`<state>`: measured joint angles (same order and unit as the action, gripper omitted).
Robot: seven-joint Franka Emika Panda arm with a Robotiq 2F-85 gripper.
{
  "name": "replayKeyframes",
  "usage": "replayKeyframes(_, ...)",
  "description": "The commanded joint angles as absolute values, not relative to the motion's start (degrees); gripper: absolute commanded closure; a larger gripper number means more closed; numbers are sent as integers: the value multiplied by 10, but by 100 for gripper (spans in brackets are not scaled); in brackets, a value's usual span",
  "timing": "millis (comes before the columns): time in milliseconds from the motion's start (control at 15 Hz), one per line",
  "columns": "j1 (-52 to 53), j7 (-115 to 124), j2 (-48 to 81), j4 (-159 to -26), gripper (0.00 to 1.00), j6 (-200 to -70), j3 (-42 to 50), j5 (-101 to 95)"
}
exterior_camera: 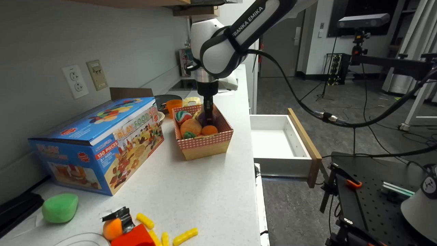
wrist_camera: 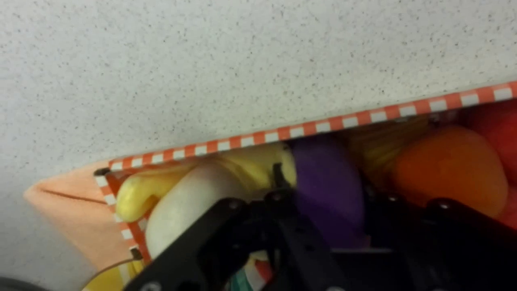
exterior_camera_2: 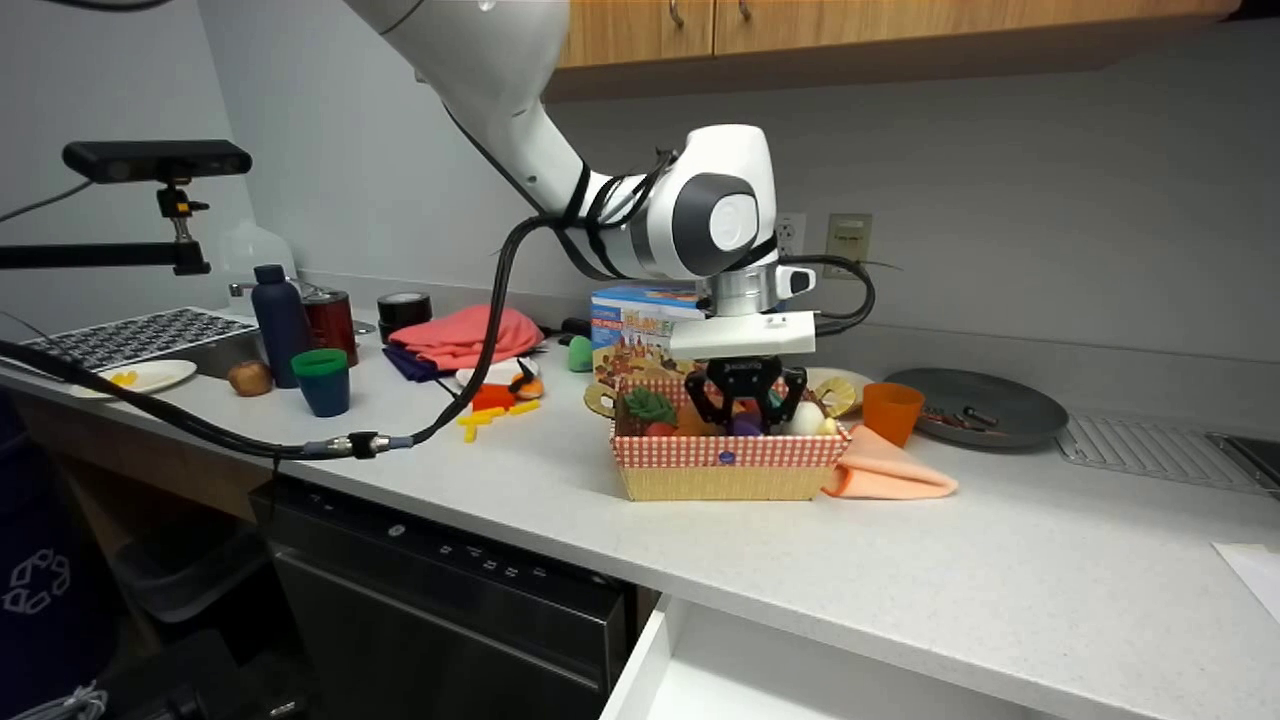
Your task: Open the drawer, then put the banana plushy in the drawer and close the drawer
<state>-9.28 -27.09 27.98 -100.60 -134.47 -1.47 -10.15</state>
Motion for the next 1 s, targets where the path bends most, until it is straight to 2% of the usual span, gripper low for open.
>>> replayKeyframes(0, -96, -290, 281, -983, 90, -1315, -18, -81)
replayKeyframes(67, -95, -290, 270, -988, 96, -1316, -20, -80)
replayKeyframes(133, -96, -293, 260, -993, 94, -1318, -22, -76)
replayKeyframes(267, -92, -289, 232, -1011, 96, -1326, -23, -77)
replayKeyframes(933, -74, -175, 35, -1168, 94, -1364, 28, -145)
